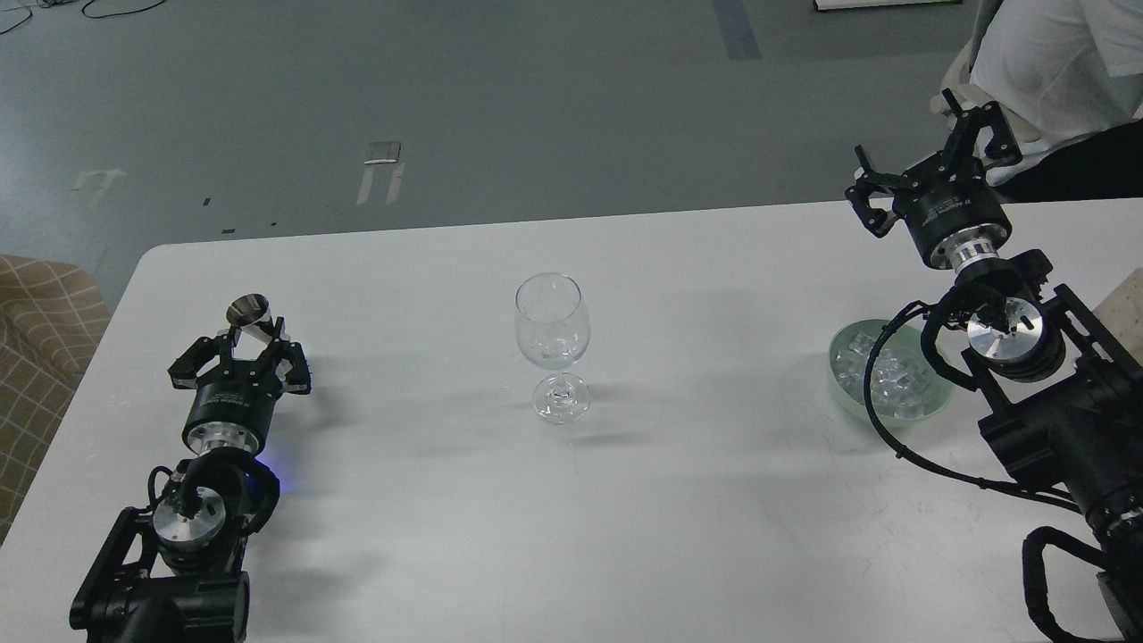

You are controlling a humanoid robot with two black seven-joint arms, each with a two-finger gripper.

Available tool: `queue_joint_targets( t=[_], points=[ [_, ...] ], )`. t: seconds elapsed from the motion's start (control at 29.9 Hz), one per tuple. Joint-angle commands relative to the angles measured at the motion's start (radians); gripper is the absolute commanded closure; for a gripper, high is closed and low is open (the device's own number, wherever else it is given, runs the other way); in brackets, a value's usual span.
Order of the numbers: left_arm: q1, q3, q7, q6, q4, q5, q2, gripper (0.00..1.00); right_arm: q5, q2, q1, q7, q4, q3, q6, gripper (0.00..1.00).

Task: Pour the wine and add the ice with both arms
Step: 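Close the left gripper on the metal jigger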

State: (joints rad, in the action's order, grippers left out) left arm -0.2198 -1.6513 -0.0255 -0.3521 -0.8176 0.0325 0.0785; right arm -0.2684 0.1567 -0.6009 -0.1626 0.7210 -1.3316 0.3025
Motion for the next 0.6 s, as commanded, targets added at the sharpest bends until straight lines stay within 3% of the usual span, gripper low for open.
queue_joint_targets(
  t=[0.0, 0.57],
  points=[
    [0.007, 0.001, -0.001, -0.048, -0.003, 0.0, -0.002, 0.58, 0.0, 0.003, 0.001, 0.0, -0.002, 0.0, 0.001, 0.0],
    [0.007, 0.008, -0.002, -0.071, -0.005, -0.008, -0.002, 0.63, 0.0, 0.006, -0.004, 0.0, -0.002, 0.0, 0.0, 0.0]
  ],
)
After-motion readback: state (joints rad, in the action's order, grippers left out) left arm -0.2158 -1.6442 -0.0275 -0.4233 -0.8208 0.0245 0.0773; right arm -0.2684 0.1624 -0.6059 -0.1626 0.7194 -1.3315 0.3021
